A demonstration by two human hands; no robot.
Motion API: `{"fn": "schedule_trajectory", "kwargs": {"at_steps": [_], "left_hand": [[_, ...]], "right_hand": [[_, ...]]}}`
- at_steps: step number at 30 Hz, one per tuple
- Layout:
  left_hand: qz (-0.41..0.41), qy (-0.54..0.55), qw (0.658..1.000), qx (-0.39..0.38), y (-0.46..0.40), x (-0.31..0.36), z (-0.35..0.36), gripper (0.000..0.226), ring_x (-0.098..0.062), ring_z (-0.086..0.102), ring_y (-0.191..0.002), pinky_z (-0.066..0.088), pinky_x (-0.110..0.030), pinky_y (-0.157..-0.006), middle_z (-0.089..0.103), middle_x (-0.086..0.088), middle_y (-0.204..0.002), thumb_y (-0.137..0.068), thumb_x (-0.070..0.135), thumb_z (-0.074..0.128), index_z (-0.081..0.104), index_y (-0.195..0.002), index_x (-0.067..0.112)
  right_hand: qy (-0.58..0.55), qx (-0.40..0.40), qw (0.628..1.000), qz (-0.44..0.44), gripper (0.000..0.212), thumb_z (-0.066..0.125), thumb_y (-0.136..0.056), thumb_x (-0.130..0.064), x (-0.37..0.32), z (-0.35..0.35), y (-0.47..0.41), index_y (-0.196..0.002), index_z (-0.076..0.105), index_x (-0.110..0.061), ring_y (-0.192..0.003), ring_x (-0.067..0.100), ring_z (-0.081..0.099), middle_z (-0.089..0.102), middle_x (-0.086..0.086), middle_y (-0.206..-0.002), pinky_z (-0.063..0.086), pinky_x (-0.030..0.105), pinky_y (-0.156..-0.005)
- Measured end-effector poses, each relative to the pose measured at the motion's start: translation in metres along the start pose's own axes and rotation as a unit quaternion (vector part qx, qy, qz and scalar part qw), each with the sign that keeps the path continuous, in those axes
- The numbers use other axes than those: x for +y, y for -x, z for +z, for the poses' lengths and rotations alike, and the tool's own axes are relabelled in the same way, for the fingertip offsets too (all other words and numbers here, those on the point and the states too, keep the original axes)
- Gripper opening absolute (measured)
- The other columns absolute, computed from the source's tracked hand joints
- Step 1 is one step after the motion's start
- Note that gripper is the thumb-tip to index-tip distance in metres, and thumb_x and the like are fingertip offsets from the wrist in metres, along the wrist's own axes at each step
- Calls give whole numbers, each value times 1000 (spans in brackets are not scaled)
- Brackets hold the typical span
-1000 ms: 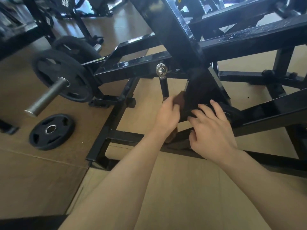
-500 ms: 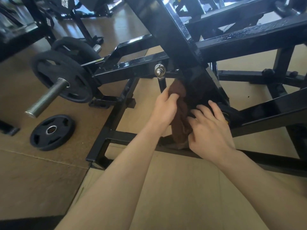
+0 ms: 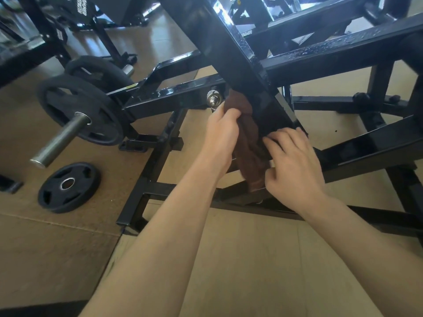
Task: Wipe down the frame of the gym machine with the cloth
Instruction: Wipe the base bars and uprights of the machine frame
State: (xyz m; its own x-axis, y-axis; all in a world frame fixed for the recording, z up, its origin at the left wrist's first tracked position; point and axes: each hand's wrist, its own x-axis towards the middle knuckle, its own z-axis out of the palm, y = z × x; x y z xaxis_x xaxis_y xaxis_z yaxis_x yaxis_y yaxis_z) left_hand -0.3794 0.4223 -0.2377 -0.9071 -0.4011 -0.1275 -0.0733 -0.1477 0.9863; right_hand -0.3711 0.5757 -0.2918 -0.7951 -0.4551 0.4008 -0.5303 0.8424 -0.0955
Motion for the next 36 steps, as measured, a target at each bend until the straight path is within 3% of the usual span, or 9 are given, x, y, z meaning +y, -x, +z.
{"fn": "schedule_trajectory", "kwargs": {"at_steps": [6,9,11,16,19,23,29,33,36], "left_hand": [[35,-127,991,-39,7,-26,-2,31,-15,62,-112,51,-26,-92,66,-2,-123,-108,24,42,58,-133,19],[-5,-249,967,-51,8,-57,-12,34,-21,61,-115,48,-22,-85,66,-4,-124,-107,23,41,57,-137,16],[-51,-219,973,-44,5,-59,-15,33,-24,63,-114,47,-22,-77,66,-7,-120,-107,24,43,59,-134,14],[1,10,999,-30,-9,-10,1,25,-26,65,-111,53,-46,-99,69,-9,-115,-99,22,52,64,-121,16],[-27,-93,995,-20,0,-32,0,27,-20,62,-115,53,-31,-93,66,-4,-126,-107,29,45,59,-129,19],[-79,-204,975,-36,12,-66,-11,38,-24,59,-124,49,-41,-106,63,-2,-134,-106,33,42,55,-141,22],[-43,40,998,-3,-8,-16,2,37,-30,62,-100,48,-44,-102,62,-19,-109,-103,12,47,54,-138,1],[-89,74,993,1,-14,-8,10,65,-26,57,-108,41,-56,-114,59,-10,-117,-84,31,52,52,-141,1],[-123,161,979,-17,-20,-13,11,65,-33,61,-120,44,-56,-110,64,-13,-129,-77,24,58,57,-138,3]], "right_hand": [[-21,2,1000,-20,51,62,-76,-14,6,4,1,-125,69,-6,-125,27,52,66,6,-122,23,42,-124],[-25,-13,1000,-3,57,73,-71,-10,5,4,0,-128,68,-10,-127,24,50,64,4,-127,17,37,-124],[-40,-12,999,5,58,76,-70,-8,6,5,1,-128,68,-11,-127,23,50,64,3,-127,15,34,-122],[-67,3,998,-7,49,67,-74,-16,8,4,1,-122,70,-8,-121,24,52,66,4,-119,19,33,-123],[-78,-5,997,-2,47,69,-75,-15,7,3,1,-122,70,-9,-121,24,52,66,3,-119,24,38,-123],[-67,-26,997,13,57,74,-73,-8,6,0,1,-129,67,-10,-128,23,50,64,4,-128,15,34,-123],[-84,-19,996,13,53,73,-72,-8,6,-1,2,-125,70,-9,-124,23,51,66,3,-122,13,31,-121],[-105,2,994,9,48,55,-77,-23,7,-3,2,-119,72,-7,-118,25,54,68,5,-115,16,31,-120],[-95,1,996,-3,52,50,-72,-19,9,1,2,-117,73,-6,-117,25,53,68,5,-113,15,32,-122]]}}
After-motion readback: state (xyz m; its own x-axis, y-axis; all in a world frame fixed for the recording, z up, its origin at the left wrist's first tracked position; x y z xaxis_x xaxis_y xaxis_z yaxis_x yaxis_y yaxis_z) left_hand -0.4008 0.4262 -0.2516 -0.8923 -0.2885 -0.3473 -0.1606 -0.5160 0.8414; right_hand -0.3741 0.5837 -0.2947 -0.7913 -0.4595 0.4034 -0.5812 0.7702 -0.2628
